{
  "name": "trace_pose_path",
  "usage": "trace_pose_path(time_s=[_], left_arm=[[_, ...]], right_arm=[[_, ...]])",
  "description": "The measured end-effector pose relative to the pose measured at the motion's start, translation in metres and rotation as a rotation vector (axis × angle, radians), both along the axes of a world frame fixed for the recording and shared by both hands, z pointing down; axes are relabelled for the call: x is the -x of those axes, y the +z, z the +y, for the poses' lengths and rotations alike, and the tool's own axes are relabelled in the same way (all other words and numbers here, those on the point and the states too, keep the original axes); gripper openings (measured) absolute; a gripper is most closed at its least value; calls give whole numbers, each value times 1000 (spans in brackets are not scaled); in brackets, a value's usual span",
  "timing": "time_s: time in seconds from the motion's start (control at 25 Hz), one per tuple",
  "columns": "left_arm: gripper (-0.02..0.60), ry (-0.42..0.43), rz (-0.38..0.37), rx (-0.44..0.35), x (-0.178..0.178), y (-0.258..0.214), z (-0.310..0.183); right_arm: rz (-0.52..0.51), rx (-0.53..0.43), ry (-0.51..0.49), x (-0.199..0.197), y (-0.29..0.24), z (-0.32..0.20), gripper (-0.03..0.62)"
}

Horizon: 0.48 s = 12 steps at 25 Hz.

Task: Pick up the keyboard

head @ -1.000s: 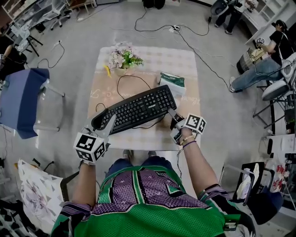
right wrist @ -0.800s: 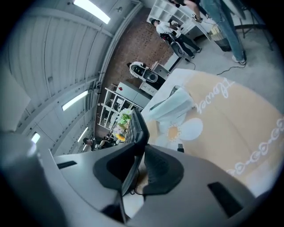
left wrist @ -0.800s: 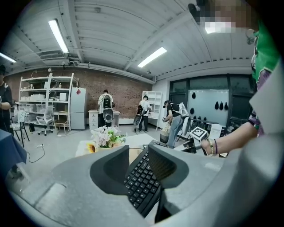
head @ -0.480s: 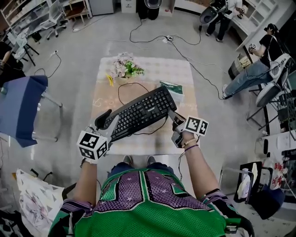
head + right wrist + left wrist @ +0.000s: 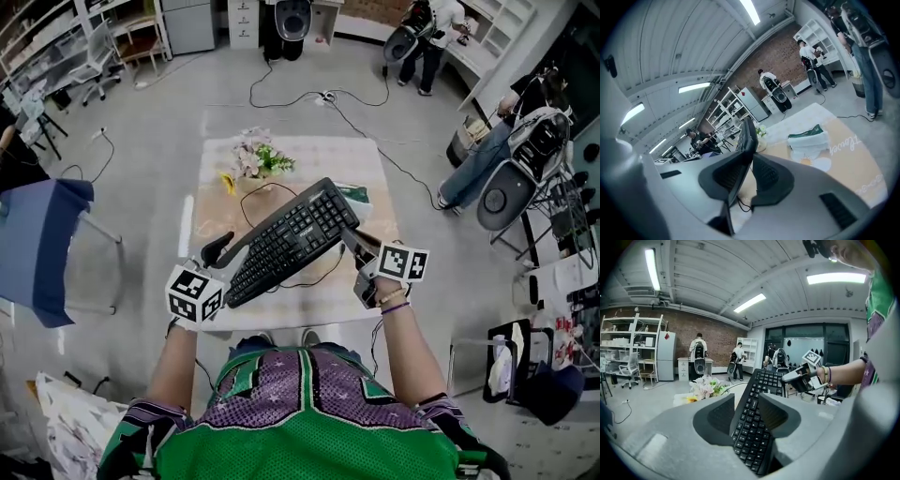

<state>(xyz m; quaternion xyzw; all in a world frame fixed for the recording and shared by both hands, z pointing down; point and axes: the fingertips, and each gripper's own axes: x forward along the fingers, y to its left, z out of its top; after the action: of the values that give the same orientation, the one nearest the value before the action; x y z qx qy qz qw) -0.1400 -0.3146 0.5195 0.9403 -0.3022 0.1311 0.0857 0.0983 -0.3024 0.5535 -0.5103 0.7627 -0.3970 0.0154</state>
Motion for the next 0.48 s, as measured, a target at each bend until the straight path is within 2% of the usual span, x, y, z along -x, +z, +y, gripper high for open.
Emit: trace_pose_path(time_s=[0.12, 0.28, 0.48], left_arm=[[170, 57, -30, 6, 2, 10, -12], [179, 151, -107, 7, -13, 21, -19], [184, 228, -115, 30, -28, 30, -35]], right_arm=[[33, -22, -7, 11, -11, -1, 71], [57, -34, -20, 15, -20, 1, 71], [86, -47, -33, 21, -31, 3, 72]])
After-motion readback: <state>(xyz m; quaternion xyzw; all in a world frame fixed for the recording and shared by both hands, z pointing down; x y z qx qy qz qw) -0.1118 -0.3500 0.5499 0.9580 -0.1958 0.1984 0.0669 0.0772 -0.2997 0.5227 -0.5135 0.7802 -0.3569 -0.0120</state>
